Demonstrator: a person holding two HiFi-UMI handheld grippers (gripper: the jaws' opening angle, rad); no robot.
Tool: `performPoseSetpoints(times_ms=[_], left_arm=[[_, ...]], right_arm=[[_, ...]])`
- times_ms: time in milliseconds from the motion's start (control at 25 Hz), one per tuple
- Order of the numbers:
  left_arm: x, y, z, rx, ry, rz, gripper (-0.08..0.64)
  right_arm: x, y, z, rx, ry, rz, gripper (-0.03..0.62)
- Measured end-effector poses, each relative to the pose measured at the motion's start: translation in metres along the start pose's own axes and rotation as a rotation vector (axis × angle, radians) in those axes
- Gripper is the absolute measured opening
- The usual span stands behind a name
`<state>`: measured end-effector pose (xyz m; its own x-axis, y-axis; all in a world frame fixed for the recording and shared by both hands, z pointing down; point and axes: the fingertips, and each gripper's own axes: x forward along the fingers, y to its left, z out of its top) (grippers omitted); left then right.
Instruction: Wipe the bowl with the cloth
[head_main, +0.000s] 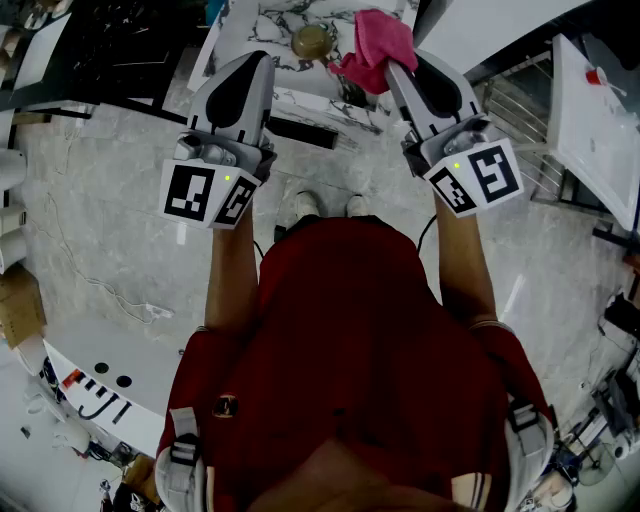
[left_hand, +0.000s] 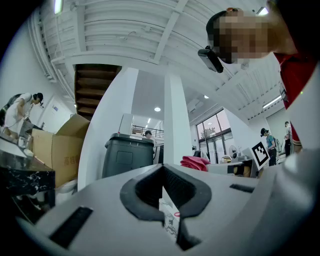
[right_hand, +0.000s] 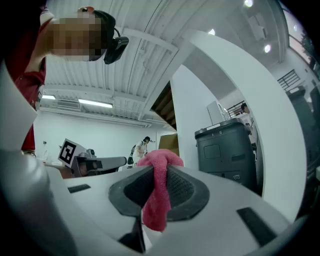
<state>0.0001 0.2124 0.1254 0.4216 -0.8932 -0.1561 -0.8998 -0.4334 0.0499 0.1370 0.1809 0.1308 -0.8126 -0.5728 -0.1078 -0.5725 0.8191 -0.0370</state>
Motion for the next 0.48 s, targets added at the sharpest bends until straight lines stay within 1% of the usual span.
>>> performPoseSetpoints(times_ms=[240,480], left_arm=[[-0.002,0.01,-0.002,-0.015,-0.005,-0.011,0.006],[-0.003,0.037,-0.01,-0.035,0.002,-0.032,0.006]], right_arm=[[0.01,0.009,-0.001,0.013,0.008,0.017,0.061],[0.03,0.011,-0.017,-0.005,0.056,-0.027,0.061]])
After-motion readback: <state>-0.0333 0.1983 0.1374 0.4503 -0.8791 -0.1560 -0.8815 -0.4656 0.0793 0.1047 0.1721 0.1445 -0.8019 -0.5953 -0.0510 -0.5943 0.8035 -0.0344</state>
